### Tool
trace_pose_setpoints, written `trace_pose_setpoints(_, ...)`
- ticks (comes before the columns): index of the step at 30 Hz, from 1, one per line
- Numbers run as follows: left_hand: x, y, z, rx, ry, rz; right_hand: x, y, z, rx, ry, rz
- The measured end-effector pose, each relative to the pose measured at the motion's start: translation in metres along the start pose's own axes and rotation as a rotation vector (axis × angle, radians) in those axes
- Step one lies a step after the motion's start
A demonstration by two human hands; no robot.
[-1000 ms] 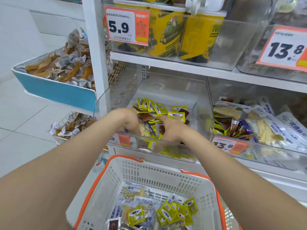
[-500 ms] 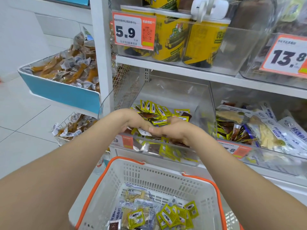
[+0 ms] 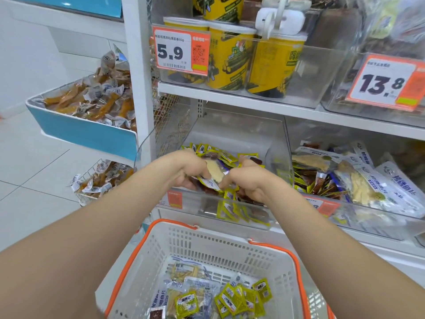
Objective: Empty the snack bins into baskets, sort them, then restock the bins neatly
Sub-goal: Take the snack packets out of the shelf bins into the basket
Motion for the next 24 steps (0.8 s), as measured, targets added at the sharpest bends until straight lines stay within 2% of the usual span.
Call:
trace_pose_setpoints(4, -0.015, 0.01, -0.009, -0.063, -0.116, -0.232, 0.014, 0.002, -0.013, 0.078, 0.031, 0.297)
trace_pose_setpoints(8, -0.018, 0.017, -0.025, -0.034, -0.173, -0.36, 0.024, 0.009, -0.034, 0.088, 0.166, 0.305)
trace_pose_setpoints(11, -0.019, 0.017, -0.044, 0.004, -0.249, -0.325, 0.019, 0.011, -0.057, 0.066, 0.252, 0.413)
trace_pose_setpoints(14, -0.028, 0.01, -0.07, 0.165, -0.403, -0.161, 0.009, 0.016, -0.084, 0.049, 0.315, 0.493)
trace_pose_setpoints(16, -0.03, 0.007, -0.086, 0.243, -0.477, -0.036, 0.0, 0.018, -0.097, 0.099, 0.301, 0.374)
trace_pose_setpoints(19, -0.022, -0.003, -0.103, 0.36, -0.518, 0.172, -0.019, 0.012, -0.113, 0.295, 0.197, 0.161)
trace_pose_setpoints(22, 0.001, -0.021, -0.116, 0.579, -0.435, 0.327, -0.039, 0.004, -0.129, 0.48, 0.162, 0.028)
trace_pose_setpoints(24, 0.022, -0.023, -0.119, 0.687, -0.304, 0.445, -0.051, 0.005, -0.133, 0.482, 0.221, -0.165)
Point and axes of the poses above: each hand's wrist, its own z-axis towards the middle knuckle, its own y-axis out of the back of the hand, x = y × z, the point moved 7 cm from there along z, towards the middle knuckle, and after that the axes turned 2 degrees about -y, right-handed, at the moved point
